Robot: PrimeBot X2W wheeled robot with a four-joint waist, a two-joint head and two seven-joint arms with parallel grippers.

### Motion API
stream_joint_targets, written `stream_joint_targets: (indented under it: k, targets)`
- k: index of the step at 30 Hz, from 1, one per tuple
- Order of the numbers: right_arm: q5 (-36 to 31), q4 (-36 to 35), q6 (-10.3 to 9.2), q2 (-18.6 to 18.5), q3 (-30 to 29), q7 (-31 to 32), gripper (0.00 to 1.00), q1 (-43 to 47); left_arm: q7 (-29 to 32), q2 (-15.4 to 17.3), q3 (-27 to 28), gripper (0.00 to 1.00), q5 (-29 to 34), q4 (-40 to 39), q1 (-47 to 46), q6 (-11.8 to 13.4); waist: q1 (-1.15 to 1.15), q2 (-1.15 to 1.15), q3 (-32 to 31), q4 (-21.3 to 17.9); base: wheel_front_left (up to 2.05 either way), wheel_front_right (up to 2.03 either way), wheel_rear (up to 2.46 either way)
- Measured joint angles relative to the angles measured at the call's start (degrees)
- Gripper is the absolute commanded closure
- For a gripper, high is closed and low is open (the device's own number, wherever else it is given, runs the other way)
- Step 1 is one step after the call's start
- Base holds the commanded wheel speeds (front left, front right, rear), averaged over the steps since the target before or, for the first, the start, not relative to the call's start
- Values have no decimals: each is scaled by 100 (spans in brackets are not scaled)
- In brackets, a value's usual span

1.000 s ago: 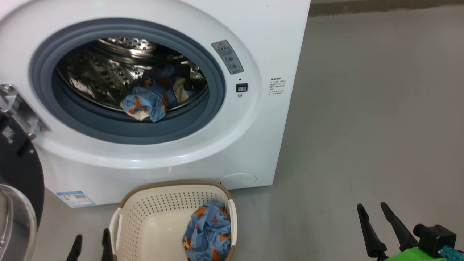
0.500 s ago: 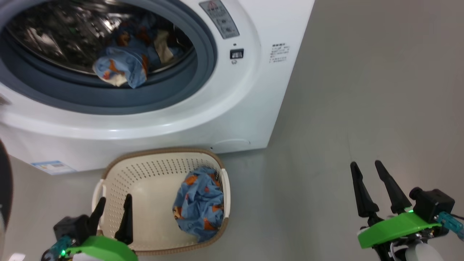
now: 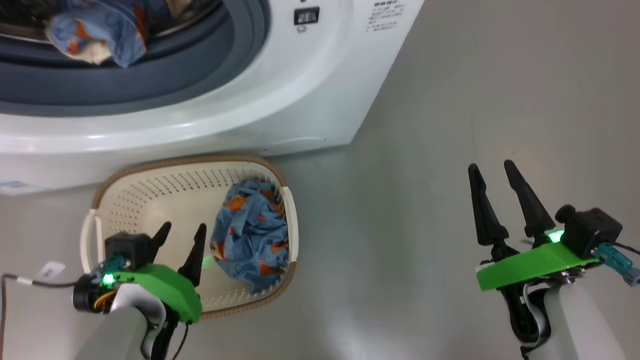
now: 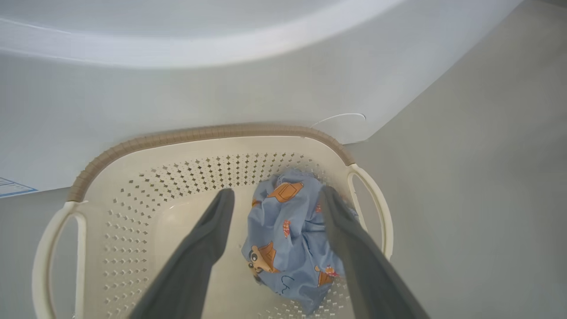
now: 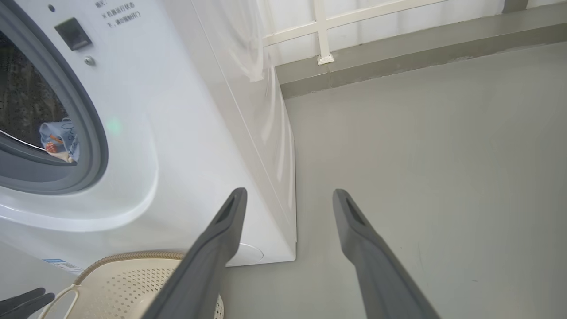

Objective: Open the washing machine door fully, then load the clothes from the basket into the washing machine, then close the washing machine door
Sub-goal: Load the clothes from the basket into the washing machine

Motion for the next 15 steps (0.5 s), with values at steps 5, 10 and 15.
stream_joint_targets:
  k: [5, 10, 15]
  targets:
    - [-43, -29, 0, 53, 111, 0, 0, -301, 0, 88, -786, 0, -457, 595, -650, 0, 0, 0, 510, -95, 0, 0, 0]
    - [-43, -73, 0, 94, 156, 0, 0, -471, 0, 182, -1298, 0, -824, 914, -1048, 0, 0, 0, 828, -169, 0, 0, 0]
    - [-97, -178, 0, 105, 207, -1, 0, -685, 0, 308, -1948, 0, -1379, 1178, -1624, 0, 0, 0, 1236, -264, 0, 0, 0]
